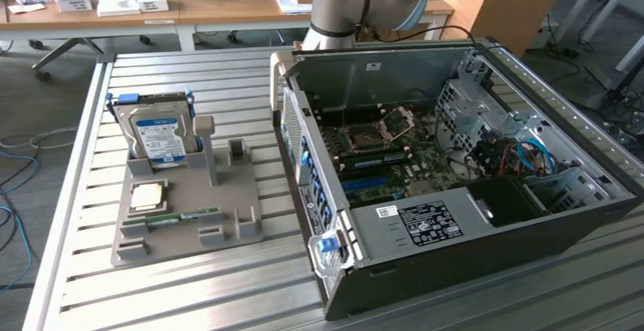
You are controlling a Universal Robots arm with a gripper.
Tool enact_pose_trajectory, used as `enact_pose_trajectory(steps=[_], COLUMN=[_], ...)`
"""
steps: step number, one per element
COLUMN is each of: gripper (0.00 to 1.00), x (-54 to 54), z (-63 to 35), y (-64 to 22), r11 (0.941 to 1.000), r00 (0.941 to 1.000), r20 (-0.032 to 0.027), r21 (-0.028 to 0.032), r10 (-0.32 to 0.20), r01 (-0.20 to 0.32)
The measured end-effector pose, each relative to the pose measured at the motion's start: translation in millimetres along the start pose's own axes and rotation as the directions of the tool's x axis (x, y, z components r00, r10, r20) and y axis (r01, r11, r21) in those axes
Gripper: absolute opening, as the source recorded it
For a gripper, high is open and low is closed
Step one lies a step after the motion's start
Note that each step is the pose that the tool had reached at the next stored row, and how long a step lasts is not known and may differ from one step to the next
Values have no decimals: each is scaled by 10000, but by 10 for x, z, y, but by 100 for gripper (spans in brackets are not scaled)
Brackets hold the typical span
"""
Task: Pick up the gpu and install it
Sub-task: 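Insert the gpu into the slot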
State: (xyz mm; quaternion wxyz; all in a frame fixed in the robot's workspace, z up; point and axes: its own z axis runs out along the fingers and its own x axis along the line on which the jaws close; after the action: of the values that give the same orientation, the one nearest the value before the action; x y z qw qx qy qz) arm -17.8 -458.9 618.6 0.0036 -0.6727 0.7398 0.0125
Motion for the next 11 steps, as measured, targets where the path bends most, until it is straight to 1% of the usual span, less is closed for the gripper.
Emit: enact_pose_trajectory(steps=[1,11], gripper=[27,27], x=[0,1], z=[0,17], y=[0,0], r11=[9999,9999], r00=[9999,9999], r20=[-1,15], r21=[-3,-4], r10=[-108,-109], r01=[108,109])
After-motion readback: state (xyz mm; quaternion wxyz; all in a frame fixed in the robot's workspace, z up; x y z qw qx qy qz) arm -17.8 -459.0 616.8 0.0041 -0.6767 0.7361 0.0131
